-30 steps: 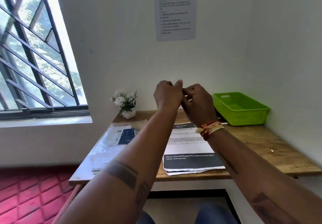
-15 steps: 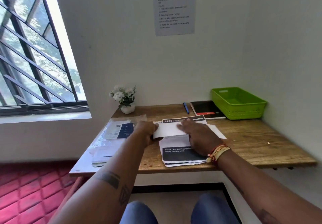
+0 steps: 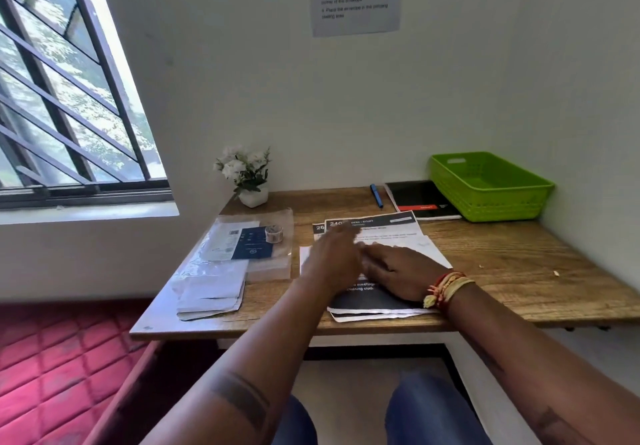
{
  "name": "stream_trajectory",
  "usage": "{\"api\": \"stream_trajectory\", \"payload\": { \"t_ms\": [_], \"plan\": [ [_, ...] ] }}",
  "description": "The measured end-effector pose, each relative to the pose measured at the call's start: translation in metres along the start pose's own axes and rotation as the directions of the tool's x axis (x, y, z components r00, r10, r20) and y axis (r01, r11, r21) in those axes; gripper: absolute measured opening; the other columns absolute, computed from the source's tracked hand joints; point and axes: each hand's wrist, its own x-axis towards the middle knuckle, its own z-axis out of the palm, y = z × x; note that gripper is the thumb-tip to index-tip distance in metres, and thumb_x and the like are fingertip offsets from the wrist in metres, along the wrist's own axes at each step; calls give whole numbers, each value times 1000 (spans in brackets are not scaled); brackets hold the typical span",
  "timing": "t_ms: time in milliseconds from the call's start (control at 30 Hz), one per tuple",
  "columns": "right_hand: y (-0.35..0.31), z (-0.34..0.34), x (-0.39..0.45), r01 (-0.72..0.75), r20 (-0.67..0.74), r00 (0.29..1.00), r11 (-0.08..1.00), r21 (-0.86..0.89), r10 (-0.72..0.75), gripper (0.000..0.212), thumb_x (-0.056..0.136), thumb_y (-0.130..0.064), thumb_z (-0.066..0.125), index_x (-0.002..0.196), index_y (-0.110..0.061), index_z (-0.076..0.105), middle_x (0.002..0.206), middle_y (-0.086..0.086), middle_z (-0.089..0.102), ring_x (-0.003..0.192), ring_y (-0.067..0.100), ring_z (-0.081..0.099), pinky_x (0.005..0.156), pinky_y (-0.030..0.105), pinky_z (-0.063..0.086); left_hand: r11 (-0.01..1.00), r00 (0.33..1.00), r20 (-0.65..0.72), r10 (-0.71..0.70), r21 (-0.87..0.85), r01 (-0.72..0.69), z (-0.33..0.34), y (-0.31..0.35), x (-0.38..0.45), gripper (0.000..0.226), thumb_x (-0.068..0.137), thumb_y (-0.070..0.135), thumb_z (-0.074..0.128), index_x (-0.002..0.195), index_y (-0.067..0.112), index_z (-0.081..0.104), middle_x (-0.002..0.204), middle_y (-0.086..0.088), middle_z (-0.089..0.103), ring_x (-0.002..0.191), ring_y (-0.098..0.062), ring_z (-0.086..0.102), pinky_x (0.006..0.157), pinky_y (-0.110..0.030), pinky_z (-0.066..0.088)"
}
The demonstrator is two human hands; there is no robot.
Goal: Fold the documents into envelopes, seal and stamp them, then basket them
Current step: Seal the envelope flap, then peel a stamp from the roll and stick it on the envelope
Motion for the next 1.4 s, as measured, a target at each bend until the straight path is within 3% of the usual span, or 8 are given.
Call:
{"api": "stream_trajectory", "payload": {
  "t_ms": [100, 333, 567, 833, 967, 1100, 1267, 1400],
  "plan": [
    [2, 4, 3, 25, 12, 1000, 1000, 18, -25, 46, 103, -52, 30, 144, -34, 42, 141, -4, 57, 125, 17, 55, 111, 46, 40, 998, 988, 149, 30, -59, -22, 17, 5, -2, 47, 108, 24, 34, 152, 11, 43, 153, -15, 51, 140, -31, 48, 118, -44, 35],
    [8, 1, 4, -68, 140, 986, 983, -171, 93, 60, 108, -45, 21, 162, -27, 2, 170, -6, 0, 155, 12, 1, 125, 39, 1, 984, 939, 338, -58, 176, -2, 23, -2, 6, 62, 110, 41, 21, 166, 19, 6, 174, -5, 2, 160, -23, 1, 129, -45, 3],
    [28, -10, -2, -262, 109, 948, 925, -274, 301, 65, 107, -47, 20, 162, -20, 0, 169, -1, -8, 156, 16, -2, 125, 38, 1, 959, 899, 386, -206, 262, 108, 20, -6, 3, 67, 106, 57, 14, 165, 31, -5, 172, -6, -17, 158, -27, -15, 128, -49, -6],
    [33, -12, -9, -383, 58, 910, 885, -263, 411, 74, 103, -57, 19, 162, -15, 1, 170, 5, -6, 156, 22, 1, 126, 41, 4, 933, 875, 354, -330, 261, 246, 8, -9, -9, 68, 108, 51, 14, 165, 21, -8, 170, -12, -21, 157, -28, -19, 127, -46, -8],
    [14, -23, -1, -456, 31, 868, 820, -345, 495, 74, 98, -52, 27, 158, -10, 23, 165, 16, 21, 150, 32, 24, 123, 45, 17, 948, 901, 295, -317, 137, 288, -1, -10, -14, 65, 107, 36, 33, 164, 12, 16, 172, -16, 4, 159, -34, 6, 128, -46, 9],
    [-28, -20, 21, -222, -102, 975, 918, -328, 199, 48, 95, -29, 47, 142, -19, 51, 147, 10, 51, 130, 30, 52, 108, 45, 42, 948, 954, -61, -295, -147, 284, -24, -25, -22, 45, 97, 6, 51, 141, 13, 57, 149, -8, 51, 135, -24, 50, 104, -29, 41],
    [-76, 0, 69, -11, -155, 988, 999, 51, 19, 34, 97, -25, 61, 130, -18, 65, 128, 6, 68, 115, 22, 63, 99, 32, 48, 962, 920, -281, -273, -60, 267, -48, -69, -6, 37, 95, 3, 54, 125, 16, 71, 137, -10, 60, 121, -28, 59, 98, -33, 46],
    [-87, 5, 110, 54, -158, 987, 985, 163, -27, 38, 93, -24, 69, 131, -21, 66, 121, 7, 70, 109, 21, 66, 93, 29, 49, 928, 924, -206, -321, 123, 350, -55, -118, 13, 47, 93, 11, 63, 138, 25, 63, 143, -9, 51, 129, -34, 51, 104, -47, 49]
  ]
}}
